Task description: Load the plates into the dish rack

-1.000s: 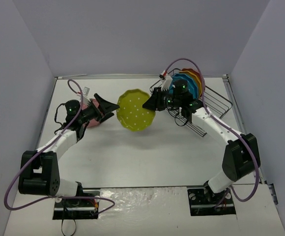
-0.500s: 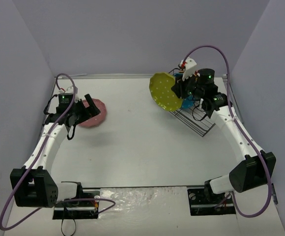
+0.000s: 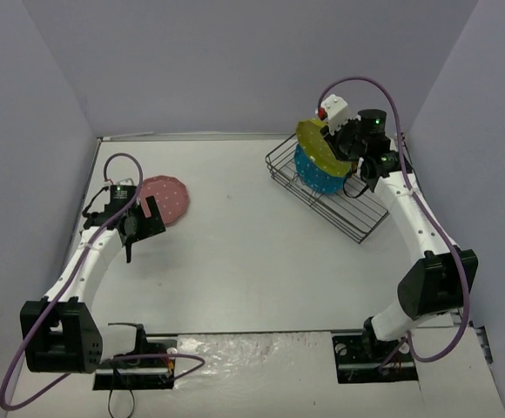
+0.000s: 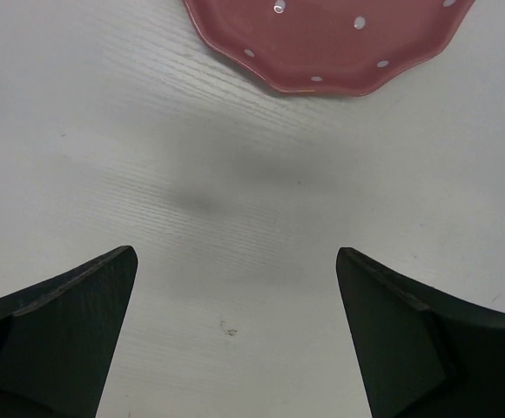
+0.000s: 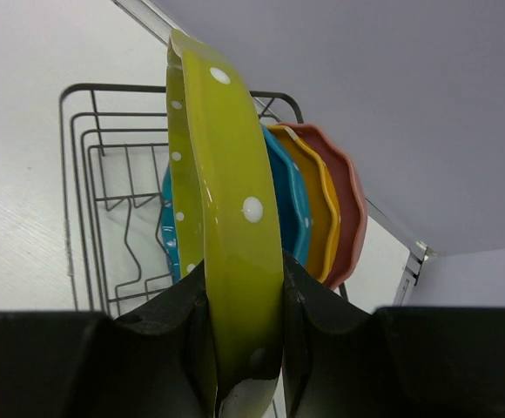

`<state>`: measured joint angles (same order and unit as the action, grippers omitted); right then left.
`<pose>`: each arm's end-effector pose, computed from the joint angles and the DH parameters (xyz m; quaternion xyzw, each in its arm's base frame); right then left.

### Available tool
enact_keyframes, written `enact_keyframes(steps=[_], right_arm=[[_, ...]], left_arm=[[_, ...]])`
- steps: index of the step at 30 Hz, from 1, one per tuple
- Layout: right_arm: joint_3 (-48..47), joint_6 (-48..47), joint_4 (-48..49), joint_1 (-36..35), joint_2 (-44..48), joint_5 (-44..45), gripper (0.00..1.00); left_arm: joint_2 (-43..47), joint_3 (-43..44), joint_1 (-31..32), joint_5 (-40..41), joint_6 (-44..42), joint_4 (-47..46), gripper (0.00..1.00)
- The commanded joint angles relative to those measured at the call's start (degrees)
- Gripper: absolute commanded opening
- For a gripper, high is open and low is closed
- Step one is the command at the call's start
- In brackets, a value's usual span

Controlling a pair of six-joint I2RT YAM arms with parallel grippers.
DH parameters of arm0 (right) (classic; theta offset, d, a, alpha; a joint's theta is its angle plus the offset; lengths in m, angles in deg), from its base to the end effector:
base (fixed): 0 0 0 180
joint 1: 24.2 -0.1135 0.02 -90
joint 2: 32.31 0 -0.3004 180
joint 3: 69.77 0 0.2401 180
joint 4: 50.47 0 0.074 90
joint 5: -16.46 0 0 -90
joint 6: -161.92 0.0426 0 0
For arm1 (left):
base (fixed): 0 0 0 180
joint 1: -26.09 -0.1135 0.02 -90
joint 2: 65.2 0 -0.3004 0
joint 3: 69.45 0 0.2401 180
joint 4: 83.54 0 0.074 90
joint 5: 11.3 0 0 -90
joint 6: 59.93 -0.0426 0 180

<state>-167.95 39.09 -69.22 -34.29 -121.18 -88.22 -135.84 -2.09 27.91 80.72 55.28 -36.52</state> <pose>0.3571 0.0745 0.4338 -0.3537 0.6740 -0.0309 0.6479 0.2345 -0.0059 0.2935 -0.1965 0.9197 -0.0632 0.3340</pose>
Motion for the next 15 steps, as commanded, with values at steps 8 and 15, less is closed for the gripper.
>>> enact_keyframes(steps=[8, 15], right_arm=[[-3.7, -2.2, 13.1, 1.6, -4.2, -0.9, 0.00], [-1.3, -1.5, 14.6, 2.1, -6.5, -2.6, 0.00]], left_arm=[[0.0, 2.3, -3.4, 0.3, -1.3, -2.7, 0.97], [-0.5, 2.2, -3.8, -0.1, -1.2, -2.8, 0.97]])
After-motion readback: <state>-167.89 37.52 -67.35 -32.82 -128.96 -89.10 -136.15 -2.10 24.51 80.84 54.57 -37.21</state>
